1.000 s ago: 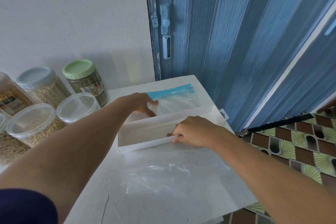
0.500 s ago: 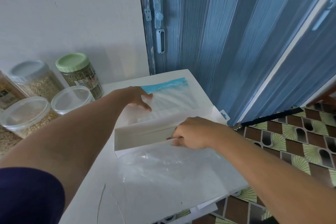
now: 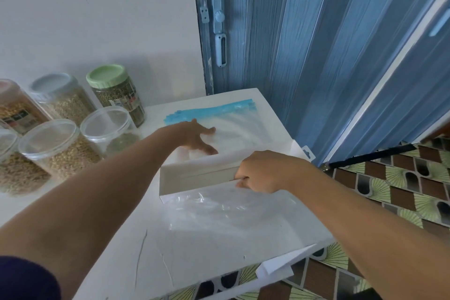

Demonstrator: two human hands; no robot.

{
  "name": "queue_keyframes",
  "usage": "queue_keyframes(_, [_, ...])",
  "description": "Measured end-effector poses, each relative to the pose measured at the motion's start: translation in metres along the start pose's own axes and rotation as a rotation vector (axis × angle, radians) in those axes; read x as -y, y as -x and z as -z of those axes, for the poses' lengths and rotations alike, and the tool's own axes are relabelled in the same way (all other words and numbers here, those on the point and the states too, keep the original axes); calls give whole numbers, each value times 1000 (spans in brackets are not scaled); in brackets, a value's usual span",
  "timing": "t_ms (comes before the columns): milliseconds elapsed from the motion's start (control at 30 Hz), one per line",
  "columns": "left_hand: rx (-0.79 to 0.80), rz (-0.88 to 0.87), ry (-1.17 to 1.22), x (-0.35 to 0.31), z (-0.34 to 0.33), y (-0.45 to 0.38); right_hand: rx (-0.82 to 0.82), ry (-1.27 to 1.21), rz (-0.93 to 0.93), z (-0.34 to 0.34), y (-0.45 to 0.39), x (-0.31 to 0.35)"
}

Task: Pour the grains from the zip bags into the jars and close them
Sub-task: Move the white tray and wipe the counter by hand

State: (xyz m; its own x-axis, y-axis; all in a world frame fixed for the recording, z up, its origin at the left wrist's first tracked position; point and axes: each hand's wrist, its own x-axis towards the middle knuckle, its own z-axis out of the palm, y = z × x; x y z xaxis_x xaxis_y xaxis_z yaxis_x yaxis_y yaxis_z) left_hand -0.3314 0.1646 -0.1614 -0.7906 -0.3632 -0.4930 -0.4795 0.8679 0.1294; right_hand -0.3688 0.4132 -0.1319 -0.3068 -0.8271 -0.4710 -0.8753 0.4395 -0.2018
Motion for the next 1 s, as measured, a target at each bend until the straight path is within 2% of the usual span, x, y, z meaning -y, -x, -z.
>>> queue_keyframes(300, [78, 30, 51, 8, -5, -5, 13, -22, 28, -7, 12, 0])
queue_keyframes(500, [63, 46, 55, 11, -8, -8, 72, -57, 58, -10, 33, 6])
queue_keyframes(1000, [47, 55, 26, 9, -8, -3, 50, -45, 120, -39, 68, 12])
